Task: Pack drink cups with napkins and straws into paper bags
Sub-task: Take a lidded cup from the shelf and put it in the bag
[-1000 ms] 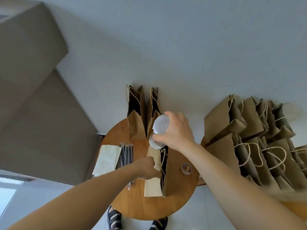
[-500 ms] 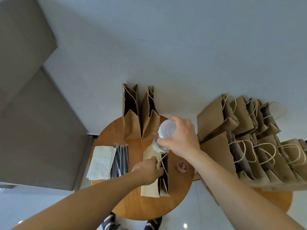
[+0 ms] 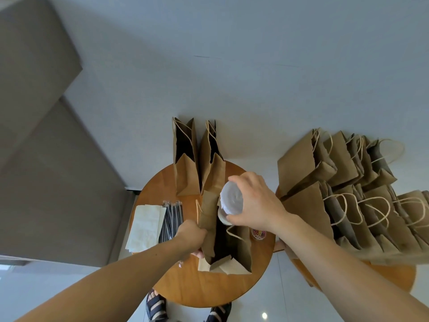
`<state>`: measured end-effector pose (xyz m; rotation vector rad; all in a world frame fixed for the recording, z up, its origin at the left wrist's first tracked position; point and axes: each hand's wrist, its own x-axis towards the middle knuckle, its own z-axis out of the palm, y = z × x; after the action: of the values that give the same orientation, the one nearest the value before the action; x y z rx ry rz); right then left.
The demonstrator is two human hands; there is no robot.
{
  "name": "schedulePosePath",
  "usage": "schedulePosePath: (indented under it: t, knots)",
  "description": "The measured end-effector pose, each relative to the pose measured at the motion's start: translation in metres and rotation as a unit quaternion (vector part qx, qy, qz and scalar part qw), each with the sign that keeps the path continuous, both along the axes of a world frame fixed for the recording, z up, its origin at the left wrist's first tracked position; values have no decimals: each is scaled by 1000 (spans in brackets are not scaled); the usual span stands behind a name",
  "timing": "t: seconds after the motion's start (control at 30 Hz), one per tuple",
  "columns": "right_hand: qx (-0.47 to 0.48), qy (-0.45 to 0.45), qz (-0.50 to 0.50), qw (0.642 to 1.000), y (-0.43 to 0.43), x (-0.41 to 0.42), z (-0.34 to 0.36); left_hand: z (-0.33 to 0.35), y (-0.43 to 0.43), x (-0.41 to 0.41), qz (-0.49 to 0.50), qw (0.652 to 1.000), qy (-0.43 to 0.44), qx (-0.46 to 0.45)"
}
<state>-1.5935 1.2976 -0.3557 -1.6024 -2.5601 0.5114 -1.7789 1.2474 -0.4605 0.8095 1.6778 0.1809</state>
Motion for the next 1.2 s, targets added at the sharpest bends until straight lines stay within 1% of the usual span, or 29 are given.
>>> schedulePosePath:
  t: [0.1,0.17,0.27,0.4,0.47,0.57,0.67,0.77,0.9,1.03,1.2]
  knots:
    - [-18,-56,104,993,-2,-3,-11,4,-5,5,23,999,-26,17]
    - [-38,-78,128,988,-4,-7,-26,7,-8,8,37,998,-44,32]
    - [-65,-105,108,986,-10,-9,-53,8,-14,7,58,994,-76,46]
    - [-83,-141,91,982,-16,-11,-88,4,-23,-1,72,994,-73,43]
    - [-96,-154,108,977,-18,-15,-104,0,-26,-1,62,995,-58,54]
    - [-124,-179,117,969,-17,-18,-127,-7,-29,-1,15,996,-35,83]
    - [-160,-199,68,964,-17,-23,-150,-14,-32,-6,-38,994,13,97]
    - [-162,-225,31,960,-21,-37,-172,-20,-33,-10,-67,991,66,98]
    - [-162,-199,13,966,-26,-50,-198,-25,-34,-16,-77,987,96,105]
    - [-166,-201,25,965,-34,-52,-220,-28,-34,-19,-72,991,82,80]
    - [-162,-190,27,968,-41,-53,-231,-27,-30,-23,-88,990,89,60]
